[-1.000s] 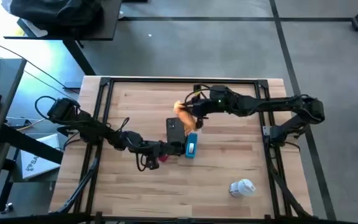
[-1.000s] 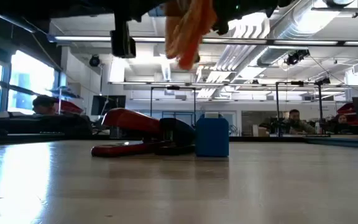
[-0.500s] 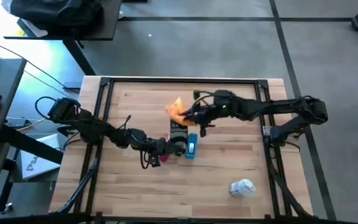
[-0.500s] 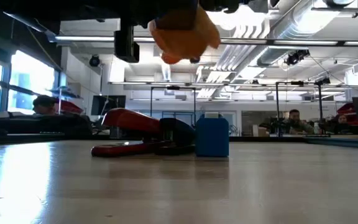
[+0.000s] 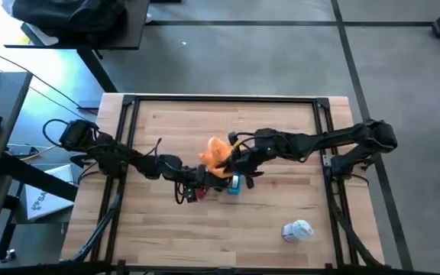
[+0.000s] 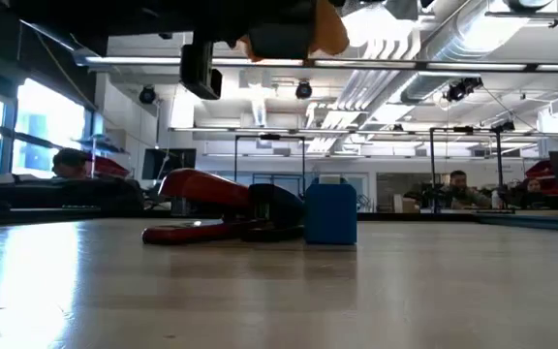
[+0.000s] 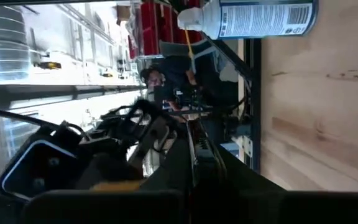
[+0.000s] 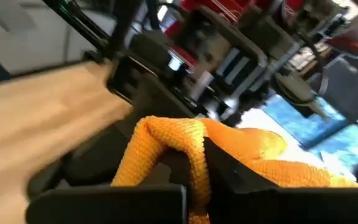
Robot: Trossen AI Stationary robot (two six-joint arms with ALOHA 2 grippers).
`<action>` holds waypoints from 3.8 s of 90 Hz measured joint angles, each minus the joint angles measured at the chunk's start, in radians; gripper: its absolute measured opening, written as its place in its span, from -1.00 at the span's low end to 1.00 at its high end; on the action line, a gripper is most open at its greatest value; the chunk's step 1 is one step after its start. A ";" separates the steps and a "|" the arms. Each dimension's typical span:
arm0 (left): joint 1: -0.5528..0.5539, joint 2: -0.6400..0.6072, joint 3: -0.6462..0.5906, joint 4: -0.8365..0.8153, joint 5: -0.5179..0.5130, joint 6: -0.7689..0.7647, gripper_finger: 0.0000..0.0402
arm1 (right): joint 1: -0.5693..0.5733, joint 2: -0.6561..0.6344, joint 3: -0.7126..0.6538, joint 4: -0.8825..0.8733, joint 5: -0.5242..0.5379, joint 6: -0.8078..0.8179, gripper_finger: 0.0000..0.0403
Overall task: Apply microfiber cloth
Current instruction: Wipe the front and back of the black cellphone with the orange microfiber cloth
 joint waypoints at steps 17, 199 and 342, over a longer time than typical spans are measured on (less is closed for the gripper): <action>0.000 0.001 0.024 -0.043 0.022 -0.008 -0.96 | -0.054 0.061 0.002 0.050 0.007 0.031 -1.00; 0.015 0.003 0.031 -0.050 0.016 -0.052 -0.96 | -0.081 0.009 0.002 -0.139 0.108 -0.160 -1.00; 0.058 -0.005 0.029 -0.012 -0.167 -0.174 -0.96 | 0.132 -0.125 0.003 -0.376 0.344 0.104 -1.00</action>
